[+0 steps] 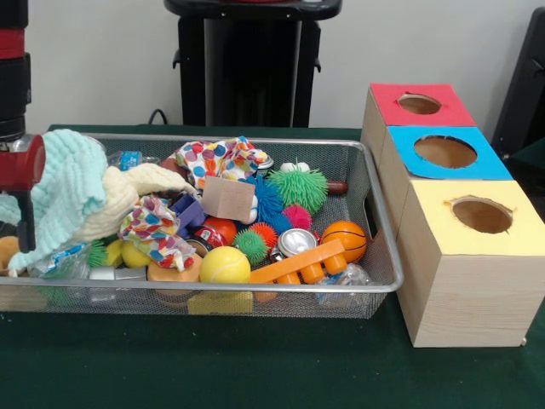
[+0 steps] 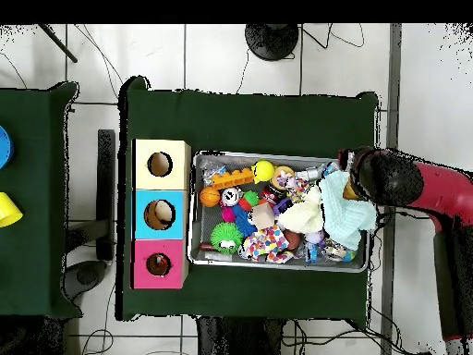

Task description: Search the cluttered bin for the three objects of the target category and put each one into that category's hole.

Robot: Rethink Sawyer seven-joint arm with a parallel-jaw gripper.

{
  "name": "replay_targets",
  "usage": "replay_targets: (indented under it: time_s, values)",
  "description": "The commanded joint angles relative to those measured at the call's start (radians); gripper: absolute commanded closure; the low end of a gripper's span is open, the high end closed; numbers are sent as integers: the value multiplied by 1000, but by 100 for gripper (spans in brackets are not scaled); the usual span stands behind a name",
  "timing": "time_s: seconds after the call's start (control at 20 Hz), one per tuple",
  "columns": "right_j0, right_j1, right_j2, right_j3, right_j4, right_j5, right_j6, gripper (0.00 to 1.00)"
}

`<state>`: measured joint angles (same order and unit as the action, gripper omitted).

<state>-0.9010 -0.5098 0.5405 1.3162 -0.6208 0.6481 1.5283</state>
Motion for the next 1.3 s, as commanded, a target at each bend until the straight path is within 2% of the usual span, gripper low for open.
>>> replay_targets:
  time_s: [0.05,0.15,0.75,1.05,1.3]
  values:
    - [10,9,3,113,-66,-20,-143,0]
    - [1,11,5,130,-67,-32,-140,0]
    - [-31,86,35,114,-83,-87,-171,0]
    - [-32,162,43,67,-97,-123,-182,0]
    - [-44,169,49,80,-104,-137,-187,0]
